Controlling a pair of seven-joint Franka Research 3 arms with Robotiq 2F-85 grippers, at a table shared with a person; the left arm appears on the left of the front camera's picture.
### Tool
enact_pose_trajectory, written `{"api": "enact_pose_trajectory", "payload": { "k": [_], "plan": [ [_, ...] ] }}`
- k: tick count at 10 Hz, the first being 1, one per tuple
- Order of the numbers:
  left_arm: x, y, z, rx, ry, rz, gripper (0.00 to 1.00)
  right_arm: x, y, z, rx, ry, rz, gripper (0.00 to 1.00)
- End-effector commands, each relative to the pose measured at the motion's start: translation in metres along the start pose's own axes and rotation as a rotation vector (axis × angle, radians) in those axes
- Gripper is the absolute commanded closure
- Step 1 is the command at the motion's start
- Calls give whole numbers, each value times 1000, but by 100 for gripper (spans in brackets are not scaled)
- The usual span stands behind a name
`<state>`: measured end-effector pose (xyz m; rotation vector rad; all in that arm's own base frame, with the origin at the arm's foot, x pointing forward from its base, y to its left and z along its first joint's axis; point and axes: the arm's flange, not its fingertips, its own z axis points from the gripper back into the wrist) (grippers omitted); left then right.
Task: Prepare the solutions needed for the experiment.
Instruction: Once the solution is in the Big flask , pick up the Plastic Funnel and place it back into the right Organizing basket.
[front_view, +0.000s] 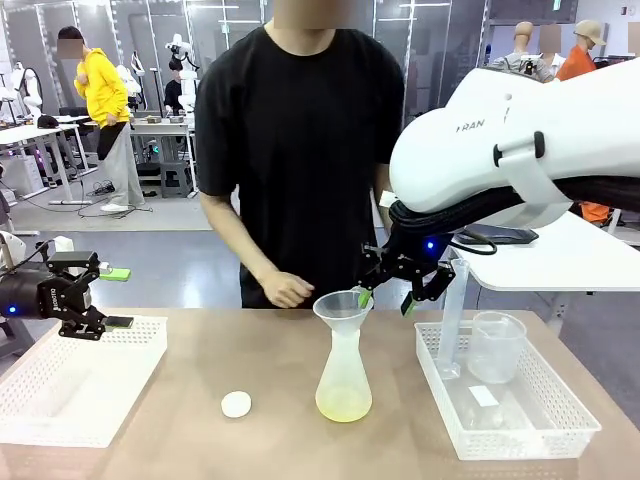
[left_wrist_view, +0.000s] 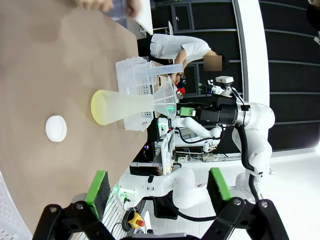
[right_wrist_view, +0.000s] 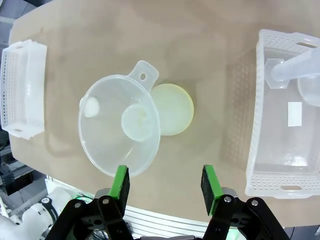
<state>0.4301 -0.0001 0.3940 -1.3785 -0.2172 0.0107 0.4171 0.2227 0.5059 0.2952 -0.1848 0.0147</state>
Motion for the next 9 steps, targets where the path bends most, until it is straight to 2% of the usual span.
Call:
{"api": "enact_pose_trajectory", "payload": {
  "k": [1, 3, 9],
  "plan": [
    [2, -2, -1, -31, -12, -18, 0, 5, 13, -3, -13, -7, -20, 27],
    [2, -2, -1, -31, -12, -18, 0, 1, 4, -2, 2, 3, 6, 27],
    [2, -2, -1, -31, -12, -18, 0, 1, 4, -2, 2, 3, 6, 27]
  ]
}}
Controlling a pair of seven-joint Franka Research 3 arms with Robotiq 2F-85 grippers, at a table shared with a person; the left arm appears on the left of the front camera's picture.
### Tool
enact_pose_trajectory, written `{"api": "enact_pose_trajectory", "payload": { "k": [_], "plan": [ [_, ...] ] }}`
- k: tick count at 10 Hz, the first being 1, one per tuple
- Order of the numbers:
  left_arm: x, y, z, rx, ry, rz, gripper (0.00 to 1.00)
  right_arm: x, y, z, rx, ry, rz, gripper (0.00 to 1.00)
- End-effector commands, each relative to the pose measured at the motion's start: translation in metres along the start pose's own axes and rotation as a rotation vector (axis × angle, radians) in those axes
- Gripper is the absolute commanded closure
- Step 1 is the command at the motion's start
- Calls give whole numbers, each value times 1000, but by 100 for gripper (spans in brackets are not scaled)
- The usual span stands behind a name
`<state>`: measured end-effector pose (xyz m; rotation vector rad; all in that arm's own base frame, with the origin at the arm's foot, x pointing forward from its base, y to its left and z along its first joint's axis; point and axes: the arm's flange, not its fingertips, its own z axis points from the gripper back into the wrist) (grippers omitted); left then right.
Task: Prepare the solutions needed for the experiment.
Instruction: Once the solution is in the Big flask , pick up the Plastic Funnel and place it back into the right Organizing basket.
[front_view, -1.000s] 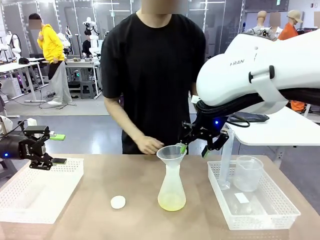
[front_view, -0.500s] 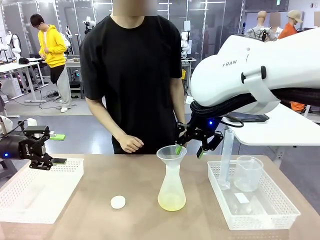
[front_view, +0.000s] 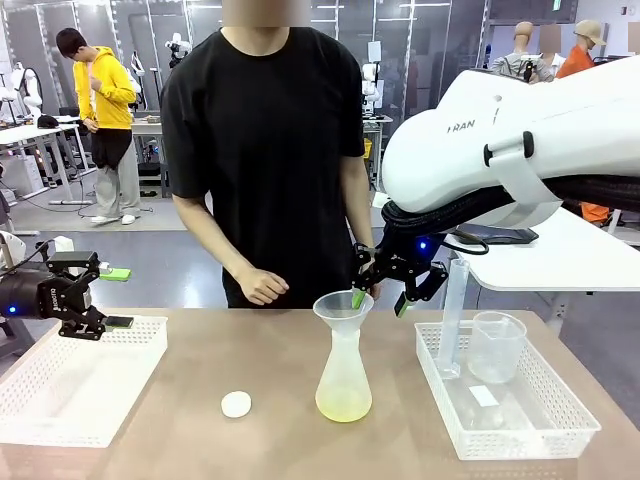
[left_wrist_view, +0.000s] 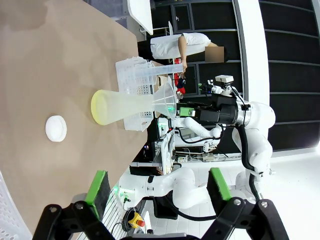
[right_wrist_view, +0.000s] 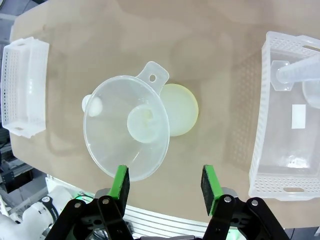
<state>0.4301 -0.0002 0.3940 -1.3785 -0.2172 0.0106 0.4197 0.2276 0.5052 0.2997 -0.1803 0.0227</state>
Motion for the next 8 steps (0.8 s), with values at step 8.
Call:
{"api": "enact_pose_trajectory", "payload": {
  "k": [8],
  "plan": [
    [2, -2, -1, -31, -12, -18, 0, 21, 15, -7, -42, -21, -108, 27]
  ]
}}
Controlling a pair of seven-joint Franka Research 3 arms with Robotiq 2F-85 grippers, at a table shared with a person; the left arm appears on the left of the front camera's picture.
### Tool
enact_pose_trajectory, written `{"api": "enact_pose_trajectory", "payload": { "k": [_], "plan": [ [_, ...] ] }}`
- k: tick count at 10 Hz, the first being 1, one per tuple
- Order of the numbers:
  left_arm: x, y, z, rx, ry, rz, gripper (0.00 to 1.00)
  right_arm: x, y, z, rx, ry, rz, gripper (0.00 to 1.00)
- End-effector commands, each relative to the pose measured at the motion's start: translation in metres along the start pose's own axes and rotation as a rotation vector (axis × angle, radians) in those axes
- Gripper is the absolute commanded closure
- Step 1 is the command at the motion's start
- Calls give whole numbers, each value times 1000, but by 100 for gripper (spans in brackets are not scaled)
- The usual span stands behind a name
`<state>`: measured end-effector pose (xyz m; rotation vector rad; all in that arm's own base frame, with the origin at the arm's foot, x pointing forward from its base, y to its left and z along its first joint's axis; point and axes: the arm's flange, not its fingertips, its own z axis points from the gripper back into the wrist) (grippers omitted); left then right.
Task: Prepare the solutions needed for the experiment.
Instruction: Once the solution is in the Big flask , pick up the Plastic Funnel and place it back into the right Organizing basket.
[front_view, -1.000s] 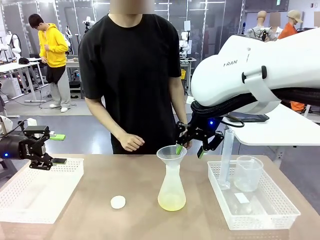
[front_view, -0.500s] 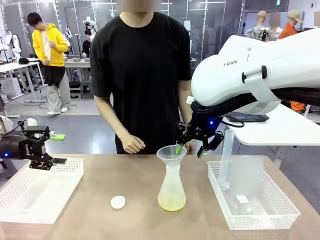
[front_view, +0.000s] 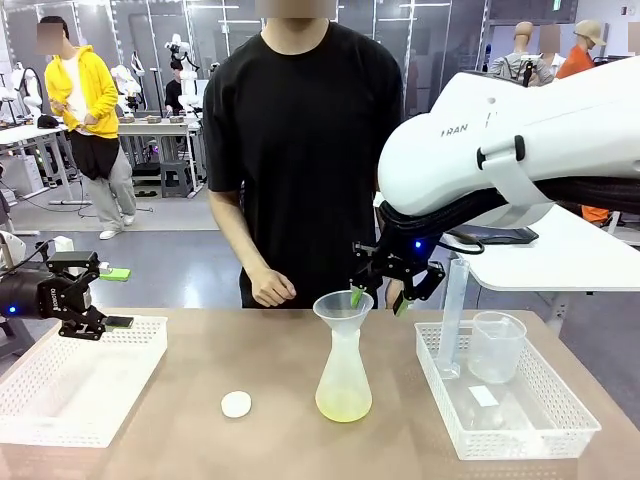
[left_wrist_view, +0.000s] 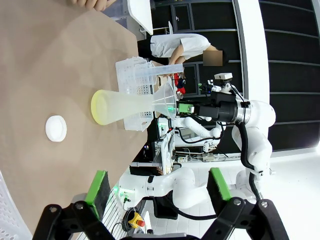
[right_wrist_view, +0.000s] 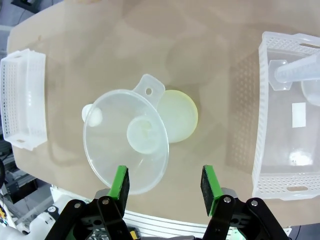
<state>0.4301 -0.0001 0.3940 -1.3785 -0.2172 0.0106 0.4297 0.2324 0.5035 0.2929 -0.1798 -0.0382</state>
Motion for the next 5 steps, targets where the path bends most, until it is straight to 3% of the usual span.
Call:
{"api": "enact_pose_trajectory", "payload": {
  "k": [1, 5],
  "plan": [
    [2, -2, -1, -31, -12, -18, 0, 16, 14, -4, -26, -20, -45, 27],
    [2, -2, -1, -31, -12, -18, 0, 31, 14, -19, -93, 53, -104, 27]
  ]
}}
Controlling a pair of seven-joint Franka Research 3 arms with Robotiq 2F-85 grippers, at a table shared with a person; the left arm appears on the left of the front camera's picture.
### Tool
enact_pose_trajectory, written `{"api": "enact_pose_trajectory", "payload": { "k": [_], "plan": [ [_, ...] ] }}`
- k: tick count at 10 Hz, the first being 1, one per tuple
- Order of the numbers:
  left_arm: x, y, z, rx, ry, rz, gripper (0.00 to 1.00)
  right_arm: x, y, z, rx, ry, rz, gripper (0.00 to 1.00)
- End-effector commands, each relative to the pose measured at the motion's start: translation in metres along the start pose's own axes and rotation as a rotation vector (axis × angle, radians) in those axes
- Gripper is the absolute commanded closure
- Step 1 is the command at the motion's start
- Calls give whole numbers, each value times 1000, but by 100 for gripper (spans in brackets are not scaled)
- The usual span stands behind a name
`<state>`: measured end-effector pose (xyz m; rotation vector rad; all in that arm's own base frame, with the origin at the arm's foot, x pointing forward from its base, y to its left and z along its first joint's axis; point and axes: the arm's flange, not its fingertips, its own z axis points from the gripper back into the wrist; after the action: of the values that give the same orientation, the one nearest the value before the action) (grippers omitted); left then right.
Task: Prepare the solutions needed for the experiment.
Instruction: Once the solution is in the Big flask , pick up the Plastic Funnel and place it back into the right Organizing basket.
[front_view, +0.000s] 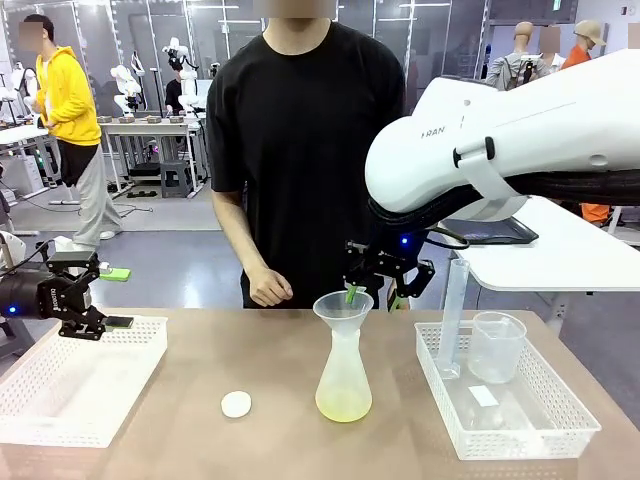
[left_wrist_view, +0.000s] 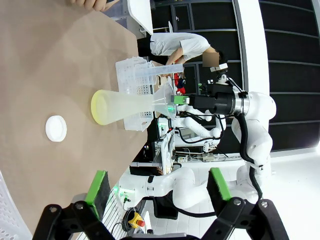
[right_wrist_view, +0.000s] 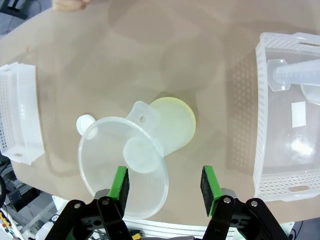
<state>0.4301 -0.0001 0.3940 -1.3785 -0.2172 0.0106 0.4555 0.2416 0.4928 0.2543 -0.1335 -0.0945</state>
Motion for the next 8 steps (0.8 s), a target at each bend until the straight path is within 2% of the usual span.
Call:
{"api": "enact_pose_trajectory", "payload": {
  "k": [1, 4, 7, 8],
  "plan": [
    [2, -2, -1, -31, -12, -18, 0, 10, 6, -4, -88, 16, -78, 27],
    [2, -2, -1, -31, -12, -18, 0, 17, 3, -12, -68, 55, -71, 29],
    [2, -2, -1, -31, -12, -18, 0, 18, 6, -16, -33, 101, -62, 56],
    [2, -2, -1, -31, -12, -18, 0, 19, 6, -17, -35, 110, -68, 62]
  ]
}}
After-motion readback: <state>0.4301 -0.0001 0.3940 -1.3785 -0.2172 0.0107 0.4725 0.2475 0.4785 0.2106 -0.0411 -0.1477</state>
